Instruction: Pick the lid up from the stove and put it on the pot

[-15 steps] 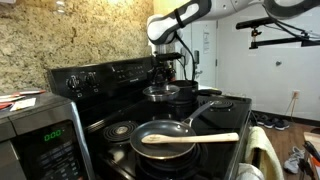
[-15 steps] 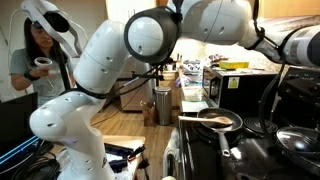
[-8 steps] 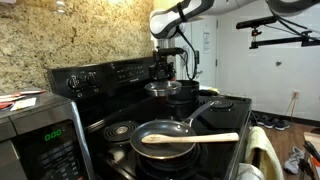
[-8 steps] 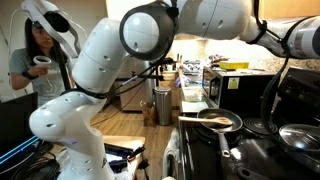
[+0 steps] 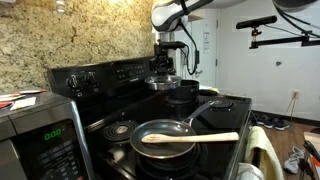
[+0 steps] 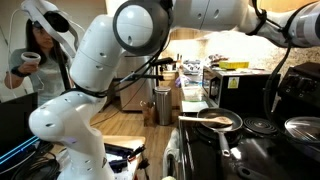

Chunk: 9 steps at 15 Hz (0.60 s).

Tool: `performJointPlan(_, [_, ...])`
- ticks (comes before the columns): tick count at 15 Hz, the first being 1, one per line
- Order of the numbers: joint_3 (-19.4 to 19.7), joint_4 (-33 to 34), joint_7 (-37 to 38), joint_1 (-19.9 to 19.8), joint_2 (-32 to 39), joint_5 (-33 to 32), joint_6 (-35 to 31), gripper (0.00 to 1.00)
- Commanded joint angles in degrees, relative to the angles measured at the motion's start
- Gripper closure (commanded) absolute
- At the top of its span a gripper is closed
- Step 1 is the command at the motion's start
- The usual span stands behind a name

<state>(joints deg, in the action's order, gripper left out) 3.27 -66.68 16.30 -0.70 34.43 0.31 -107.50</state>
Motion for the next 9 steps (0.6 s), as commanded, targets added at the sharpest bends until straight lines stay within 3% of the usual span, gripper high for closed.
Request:
performJointPlan(1, [0.28,-0.44,-1.08,-1.29,-2.79,1.14,1.45,0.77])
performJointPlan(9, [3.92,-2.42,1.32,-4.21,-4.89,1.30,-0.49,0.77])
